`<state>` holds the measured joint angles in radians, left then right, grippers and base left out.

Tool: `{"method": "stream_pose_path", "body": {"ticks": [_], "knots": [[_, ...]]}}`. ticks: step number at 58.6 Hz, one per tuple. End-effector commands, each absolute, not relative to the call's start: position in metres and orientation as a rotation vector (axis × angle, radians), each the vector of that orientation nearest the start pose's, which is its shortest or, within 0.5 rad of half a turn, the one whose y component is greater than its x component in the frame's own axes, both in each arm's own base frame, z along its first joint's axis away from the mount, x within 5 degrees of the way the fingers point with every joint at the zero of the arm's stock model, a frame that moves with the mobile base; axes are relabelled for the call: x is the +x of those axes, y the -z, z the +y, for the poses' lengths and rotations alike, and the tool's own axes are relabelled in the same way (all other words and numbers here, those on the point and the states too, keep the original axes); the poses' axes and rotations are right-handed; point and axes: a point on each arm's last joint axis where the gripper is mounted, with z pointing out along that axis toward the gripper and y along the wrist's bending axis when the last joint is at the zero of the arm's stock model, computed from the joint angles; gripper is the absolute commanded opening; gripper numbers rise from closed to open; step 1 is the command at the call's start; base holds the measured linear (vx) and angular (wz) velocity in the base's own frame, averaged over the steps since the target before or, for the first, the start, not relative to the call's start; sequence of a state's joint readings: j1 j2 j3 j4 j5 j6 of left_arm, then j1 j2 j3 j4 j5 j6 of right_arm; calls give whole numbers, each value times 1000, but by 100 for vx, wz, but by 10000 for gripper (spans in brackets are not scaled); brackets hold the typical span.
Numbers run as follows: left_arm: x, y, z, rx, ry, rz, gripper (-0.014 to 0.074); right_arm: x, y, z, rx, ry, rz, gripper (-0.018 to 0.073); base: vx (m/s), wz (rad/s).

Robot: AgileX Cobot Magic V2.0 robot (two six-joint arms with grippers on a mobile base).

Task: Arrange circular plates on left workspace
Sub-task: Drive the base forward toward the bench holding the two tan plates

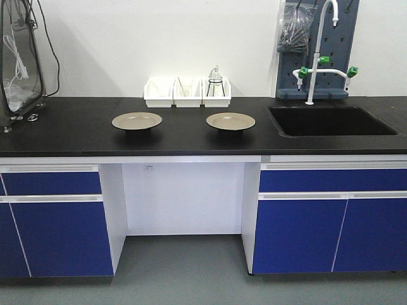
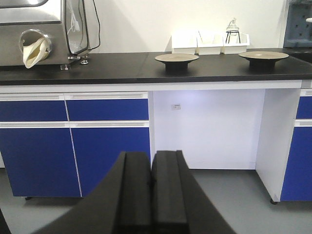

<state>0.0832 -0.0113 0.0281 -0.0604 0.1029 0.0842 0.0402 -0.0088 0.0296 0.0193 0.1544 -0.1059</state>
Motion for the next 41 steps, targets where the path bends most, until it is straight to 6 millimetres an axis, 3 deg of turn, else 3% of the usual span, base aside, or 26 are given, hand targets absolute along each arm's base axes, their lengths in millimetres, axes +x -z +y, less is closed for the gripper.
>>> {"method": "stream_pose_path", "body": {"ticks": [1,41], "knots": [[56,-199,4,-52,-70,1521,2,56,-196,2,-109,42,1561,2,0,0],[56,-199,4,-52,-70,1521,2,56,-196,2,-109,42,1561,2,0,0]]}}
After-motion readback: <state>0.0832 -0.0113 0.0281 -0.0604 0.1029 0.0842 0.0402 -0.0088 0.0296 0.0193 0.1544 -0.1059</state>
